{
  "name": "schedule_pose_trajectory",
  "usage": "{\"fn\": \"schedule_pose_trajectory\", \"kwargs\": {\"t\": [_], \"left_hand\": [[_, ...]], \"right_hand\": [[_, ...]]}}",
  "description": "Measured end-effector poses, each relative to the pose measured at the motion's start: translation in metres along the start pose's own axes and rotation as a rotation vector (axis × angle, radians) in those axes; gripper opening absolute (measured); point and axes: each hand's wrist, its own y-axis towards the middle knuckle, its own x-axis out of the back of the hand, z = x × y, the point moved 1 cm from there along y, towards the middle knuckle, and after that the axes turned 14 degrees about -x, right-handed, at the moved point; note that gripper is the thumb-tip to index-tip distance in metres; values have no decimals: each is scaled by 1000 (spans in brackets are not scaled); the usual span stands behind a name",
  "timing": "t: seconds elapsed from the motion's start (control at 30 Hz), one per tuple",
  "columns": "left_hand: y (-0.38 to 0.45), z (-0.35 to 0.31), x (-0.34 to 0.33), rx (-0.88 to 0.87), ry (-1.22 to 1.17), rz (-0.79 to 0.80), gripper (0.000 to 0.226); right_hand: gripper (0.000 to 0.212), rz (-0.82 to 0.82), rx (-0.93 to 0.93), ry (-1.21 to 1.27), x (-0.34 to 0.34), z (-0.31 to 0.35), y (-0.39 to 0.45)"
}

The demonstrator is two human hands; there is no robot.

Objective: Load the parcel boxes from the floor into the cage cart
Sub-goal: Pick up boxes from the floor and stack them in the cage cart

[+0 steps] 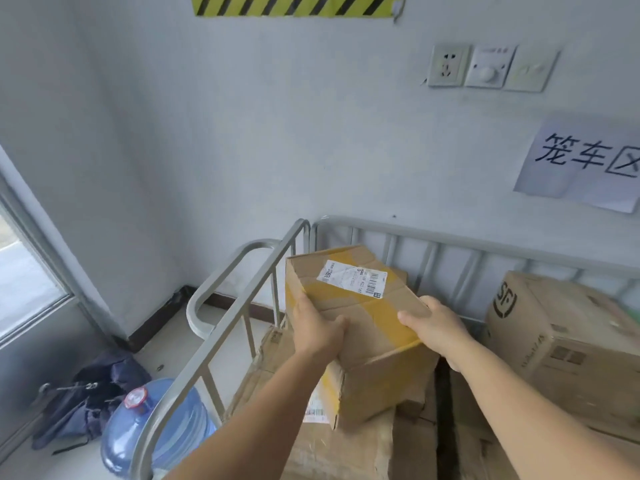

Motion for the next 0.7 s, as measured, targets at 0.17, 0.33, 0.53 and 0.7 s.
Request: {"fn": "schedule_pose_trajectory", "kwargs": {"t": [0.17,0.33,0.53,0.7], "left_hand": [[55,7,-9,13,-29,44,73],[103,-12,-22,-15,-22,92,77],[131,-25,-62,-3,-171,105,75],[121,-47,-102,-69,-264,223,40]], "right_hand": [[26,-33,-22,42,-2,15,31],[31,-55,-33,97,4,29,69],[37,-133,-66,134,31,23,96],[34,-237,-140,191,64,-12,90]]}}
